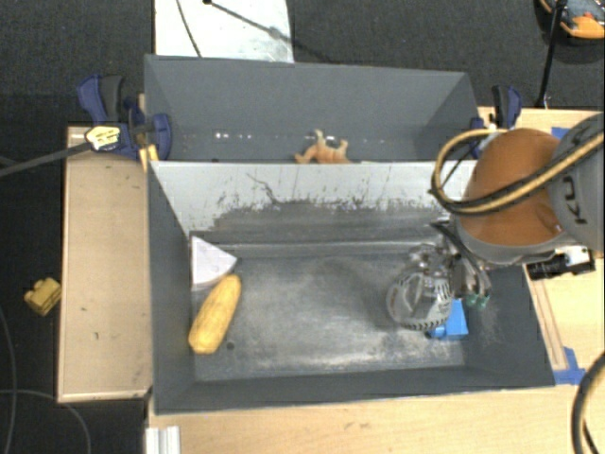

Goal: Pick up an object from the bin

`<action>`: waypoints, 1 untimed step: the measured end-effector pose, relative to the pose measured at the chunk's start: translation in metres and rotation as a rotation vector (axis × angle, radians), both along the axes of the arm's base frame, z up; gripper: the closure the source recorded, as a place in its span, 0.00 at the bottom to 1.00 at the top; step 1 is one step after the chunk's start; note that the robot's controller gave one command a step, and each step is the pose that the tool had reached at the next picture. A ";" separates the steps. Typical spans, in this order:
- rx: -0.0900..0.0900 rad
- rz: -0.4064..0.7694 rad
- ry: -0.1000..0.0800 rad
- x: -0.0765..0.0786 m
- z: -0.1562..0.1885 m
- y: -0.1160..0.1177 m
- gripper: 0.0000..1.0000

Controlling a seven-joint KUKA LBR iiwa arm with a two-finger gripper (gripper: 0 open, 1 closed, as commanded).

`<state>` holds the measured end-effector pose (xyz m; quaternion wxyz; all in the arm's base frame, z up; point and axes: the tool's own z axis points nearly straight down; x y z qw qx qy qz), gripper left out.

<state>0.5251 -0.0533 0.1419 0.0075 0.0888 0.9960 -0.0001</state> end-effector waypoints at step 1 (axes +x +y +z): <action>0.001 0.051 0.009 0.001 0.127 0.034 1.00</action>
Offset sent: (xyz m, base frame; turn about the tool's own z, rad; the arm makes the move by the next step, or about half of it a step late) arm 0.0000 0.0000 0.0000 0.0000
